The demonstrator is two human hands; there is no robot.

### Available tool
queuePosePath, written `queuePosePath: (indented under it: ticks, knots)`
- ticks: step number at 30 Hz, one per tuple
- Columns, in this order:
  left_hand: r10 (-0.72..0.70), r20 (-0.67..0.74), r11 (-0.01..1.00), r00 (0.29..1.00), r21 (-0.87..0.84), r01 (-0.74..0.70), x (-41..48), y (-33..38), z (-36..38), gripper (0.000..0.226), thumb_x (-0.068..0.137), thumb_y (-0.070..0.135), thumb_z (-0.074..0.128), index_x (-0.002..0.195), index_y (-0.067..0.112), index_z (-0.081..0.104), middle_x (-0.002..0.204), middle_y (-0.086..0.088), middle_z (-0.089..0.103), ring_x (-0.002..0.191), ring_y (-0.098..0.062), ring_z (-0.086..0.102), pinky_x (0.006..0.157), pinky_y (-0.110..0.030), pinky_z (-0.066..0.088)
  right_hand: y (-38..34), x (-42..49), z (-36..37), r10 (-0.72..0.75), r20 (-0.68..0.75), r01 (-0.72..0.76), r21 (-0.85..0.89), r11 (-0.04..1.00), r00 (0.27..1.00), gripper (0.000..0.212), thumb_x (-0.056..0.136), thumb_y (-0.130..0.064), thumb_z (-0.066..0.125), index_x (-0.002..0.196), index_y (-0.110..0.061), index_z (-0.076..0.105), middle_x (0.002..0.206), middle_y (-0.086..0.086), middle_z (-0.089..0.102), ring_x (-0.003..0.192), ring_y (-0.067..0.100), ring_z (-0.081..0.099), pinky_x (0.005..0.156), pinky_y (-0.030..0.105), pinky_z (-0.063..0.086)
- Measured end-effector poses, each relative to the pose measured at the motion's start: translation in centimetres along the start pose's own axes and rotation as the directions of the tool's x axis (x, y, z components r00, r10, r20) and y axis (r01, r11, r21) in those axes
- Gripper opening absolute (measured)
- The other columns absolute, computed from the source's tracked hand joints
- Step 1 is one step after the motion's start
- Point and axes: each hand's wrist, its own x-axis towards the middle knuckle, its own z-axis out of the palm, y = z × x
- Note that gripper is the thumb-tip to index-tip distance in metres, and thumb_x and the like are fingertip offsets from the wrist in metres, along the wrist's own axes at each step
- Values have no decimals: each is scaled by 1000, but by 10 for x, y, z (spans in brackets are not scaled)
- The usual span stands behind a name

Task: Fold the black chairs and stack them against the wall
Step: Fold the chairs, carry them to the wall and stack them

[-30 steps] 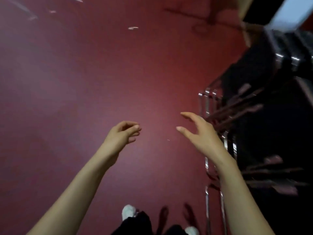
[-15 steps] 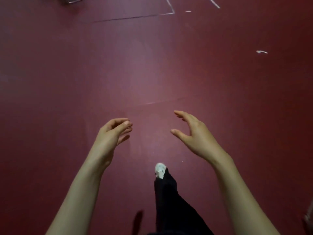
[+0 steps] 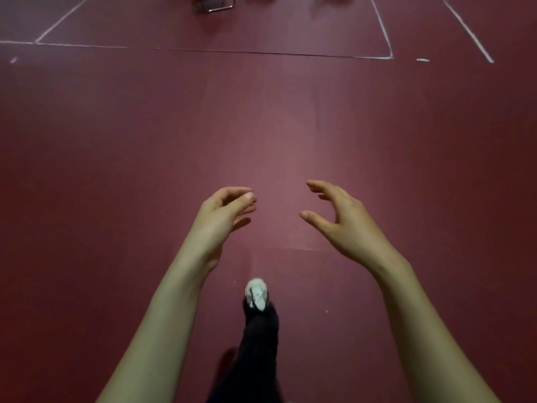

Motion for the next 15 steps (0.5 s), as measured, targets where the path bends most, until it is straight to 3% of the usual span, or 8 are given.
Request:
queuePosePath:
  ticks: [15]
  knots:
    - [-33, -65, 997, 997, 71, 38, 475, 175, -5, 8, 94, 10, 59, 94, 16, 63, 97, -4, 67, 90, -13, 65, 90, -32, 51, 51, 510, -18, 51, 62, -53, 29, 998, 997, 58, 90, -35, 62, 142, -26, 38, 143, -8, 43, 131, 8, 40, 101, 19, 29]
